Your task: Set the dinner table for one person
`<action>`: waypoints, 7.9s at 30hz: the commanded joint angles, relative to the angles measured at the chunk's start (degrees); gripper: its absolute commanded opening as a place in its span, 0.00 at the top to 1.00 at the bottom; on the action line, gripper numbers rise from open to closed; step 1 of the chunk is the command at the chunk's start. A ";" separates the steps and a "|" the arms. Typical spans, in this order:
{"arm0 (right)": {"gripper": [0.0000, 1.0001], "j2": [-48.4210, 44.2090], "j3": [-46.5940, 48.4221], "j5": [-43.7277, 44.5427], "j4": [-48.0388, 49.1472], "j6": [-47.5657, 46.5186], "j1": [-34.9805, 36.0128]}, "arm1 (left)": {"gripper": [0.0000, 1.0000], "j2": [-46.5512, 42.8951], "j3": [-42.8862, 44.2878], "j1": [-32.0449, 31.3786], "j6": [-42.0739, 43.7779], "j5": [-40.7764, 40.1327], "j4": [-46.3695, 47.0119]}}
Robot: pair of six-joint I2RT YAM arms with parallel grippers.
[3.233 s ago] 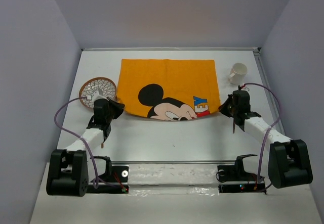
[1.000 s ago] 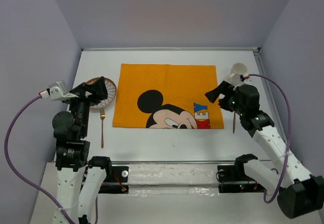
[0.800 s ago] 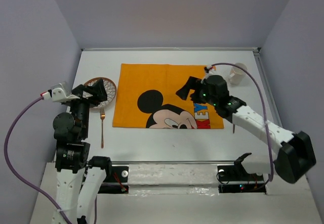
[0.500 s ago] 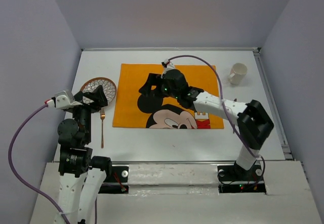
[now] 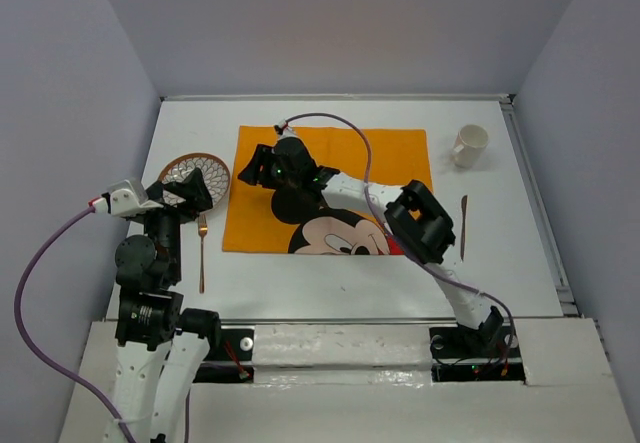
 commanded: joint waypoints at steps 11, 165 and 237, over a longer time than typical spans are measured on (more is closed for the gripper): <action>0.41 25.83 38.11 -3.10 -8.53 8.39 2.29 | 0.01 0.60 -0.15 -1.97 0.08 -0.15 4.15; 0.28 -42.90 -30.09 13.24 -23.56 -20.70 -60.90 | 0.01 -6.60 -0.33 -9.79 2.54 -0.15 2.48; 1.00 -12.66 6.74 7.18 -33.41 -27.20 -44.64 | 0.01 -4.40 -0.24 -9.88 2.72 0.55 2.48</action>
